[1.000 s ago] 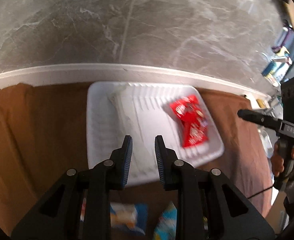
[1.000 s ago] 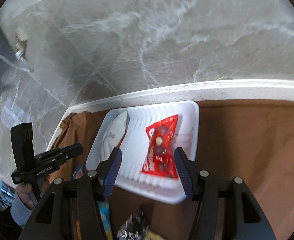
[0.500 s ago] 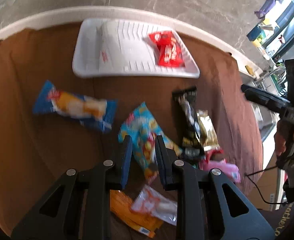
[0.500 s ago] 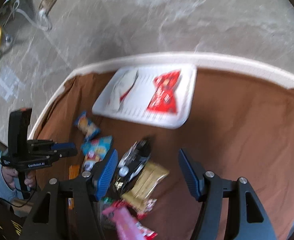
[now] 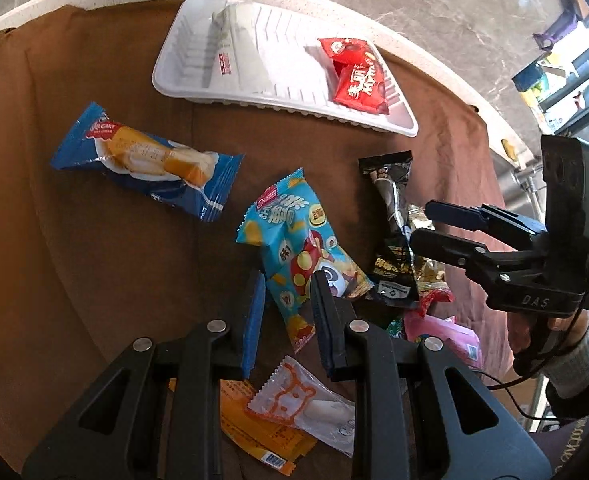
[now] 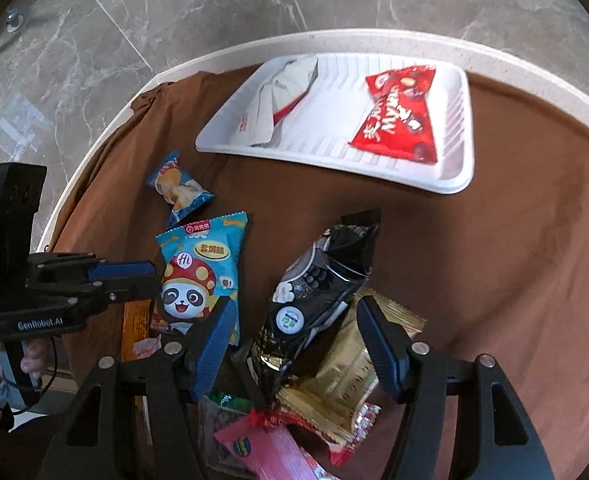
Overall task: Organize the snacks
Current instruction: 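Grasp the black packet with the right tool while the left tool grasps the panda chip bag, then carry both packets to the white tray and open both tools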
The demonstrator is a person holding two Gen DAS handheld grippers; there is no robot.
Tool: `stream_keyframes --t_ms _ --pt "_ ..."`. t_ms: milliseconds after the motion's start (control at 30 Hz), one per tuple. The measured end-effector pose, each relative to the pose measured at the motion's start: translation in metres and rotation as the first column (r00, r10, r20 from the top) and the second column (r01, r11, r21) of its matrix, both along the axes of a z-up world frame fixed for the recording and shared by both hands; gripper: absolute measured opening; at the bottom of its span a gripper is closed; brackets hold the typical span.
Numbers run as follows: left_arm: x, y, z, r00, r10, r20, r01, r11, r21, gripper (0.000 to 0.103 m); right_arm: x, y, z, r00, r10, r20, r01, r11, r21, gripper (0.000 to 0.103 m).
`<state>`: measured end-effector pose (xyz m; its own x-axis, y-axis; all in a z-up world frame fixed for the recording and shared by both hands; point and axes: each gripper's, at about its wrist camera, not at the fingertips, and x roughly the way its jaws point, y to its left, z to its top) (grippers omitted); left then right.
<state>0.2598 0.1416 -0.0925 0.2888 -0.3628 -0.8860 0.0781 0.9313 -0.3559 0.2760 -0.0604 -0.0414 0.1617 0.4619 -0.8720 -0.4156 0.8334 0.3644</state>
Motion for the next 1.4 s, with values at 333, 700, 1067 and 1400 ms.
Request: stream_keyframes --t_ms 333,700,1067,1400 --pt "0.016 -0.01 -0.023 0.999 -0.007 -0.04 0.006 1.0 -0.022 0.045 0.012 0.019 -0.03 0.999 -0.006 -0.045 0.005 0.999 -0.034 0.05" --pt "0.025 -0.016 -0.037 1.0 0.003 -0.013 -0.005 0.993 -0.122 0.03 0.022 -0.008 -0.039 0.98 -0.084 -0.182 0.116 0.978 0.172 0.04" --pt "0.017 -0.003 -0.028 1.0 0.022 -0.016 -0.025 0.97 -0.242 0.024 0.023 -0.048 -0.054 0.878 -0.164 -0.45 0.362 0.843 0.398 0.024" --pt "0.026 0.013 0.005 0.999 0.035 0.036 -0.023 0.956 -0.291 0.023 0.024 -0.059 -0.04 0.848 -0.157 -0.506 0.429 0.764 0.482 0.023"
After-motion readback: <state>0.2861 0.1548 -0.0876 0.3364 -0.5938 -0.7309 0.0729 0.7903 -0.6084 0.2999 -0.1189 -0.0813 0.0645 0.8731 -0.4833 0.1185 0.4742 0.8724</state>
